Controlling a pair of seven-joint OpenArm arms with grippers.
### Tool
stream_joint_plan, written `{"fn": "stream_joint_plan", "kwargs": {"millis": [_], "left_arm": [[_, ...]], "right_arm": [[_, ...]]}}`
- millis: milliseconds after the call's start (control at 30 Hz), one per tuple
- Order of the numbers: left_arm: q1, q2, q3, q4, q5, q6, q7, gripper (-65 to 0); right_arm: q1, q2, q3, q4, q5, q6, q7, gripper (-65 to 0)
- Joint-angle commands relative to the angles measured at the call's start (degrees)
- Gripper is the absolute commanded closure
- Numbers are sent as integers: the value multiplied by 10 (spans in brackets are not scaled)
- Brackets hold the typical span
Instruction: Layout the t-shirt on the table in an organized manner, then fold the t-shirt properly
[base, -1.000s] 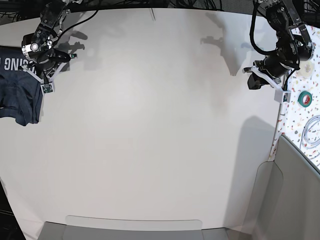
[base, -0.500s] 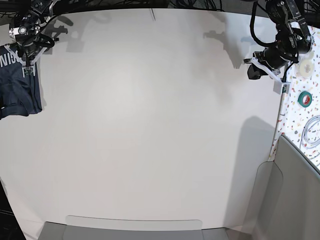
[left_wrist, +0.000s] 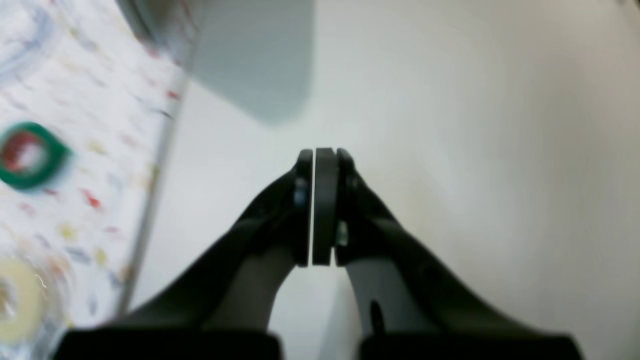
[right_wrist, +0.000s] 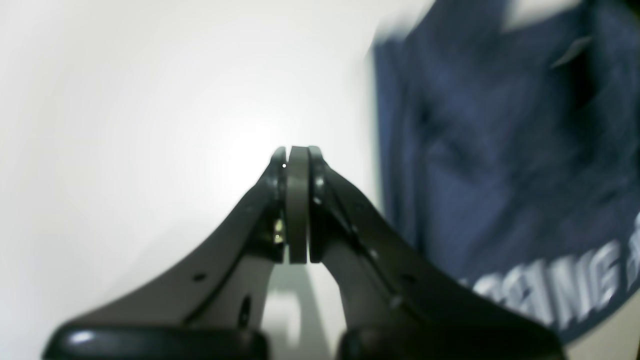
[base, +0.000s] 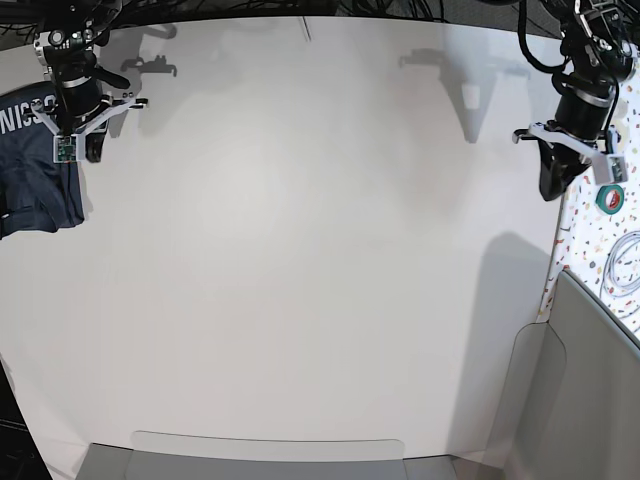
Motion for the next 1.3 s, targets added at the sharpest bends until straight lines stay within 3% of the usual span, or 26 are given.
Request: {"fn": "stream_joint_plan", "kwargs": {"millis": [0, 133, 267, 400, 633, 900, 1067, 1167, 1267], "left_arm": [[8, -5, 15, 8, 2, -3, -70, -5], [37, -5, 51, 7, 97, -2, -258, -36], [56, 1, 84, 1, 244, 39, -370, -52], [86, 66, 98, -21, 328, 62, -451, -4], [153, 127, 81, -66, 339, 65, -550, 0], [175, 218, 8, -202, 328, 66, -547, 0], [175, 213, 2, -345, 189, 66, -545, 0], [174, 187, 4, -402, 108, 66, -501, 0], [173, 180, 2, -431, 42, 66, -439, 0]], "right_arm": [[2, -6, -11, 10, -8, -29, 46, 0], [-1, -13, -59, 9, -78, -142, 159, 0], [-30, -18, -119, 7, -148, -245, 299, 0], [-37, -20, -149, 1, -223, -310, 407, 0], [-65, -18, -166, -4, -265, -321, 474, 0], [-135, -1, -117, -161, -258, -321, 477, 0], [-204, -5, -71, -195, -174, -321, 495, 0], [-240, -5, -61, -192, -121, -321, 580, 0], [-258, -5, -53, -192, -113, -321, 691, 0]]}}
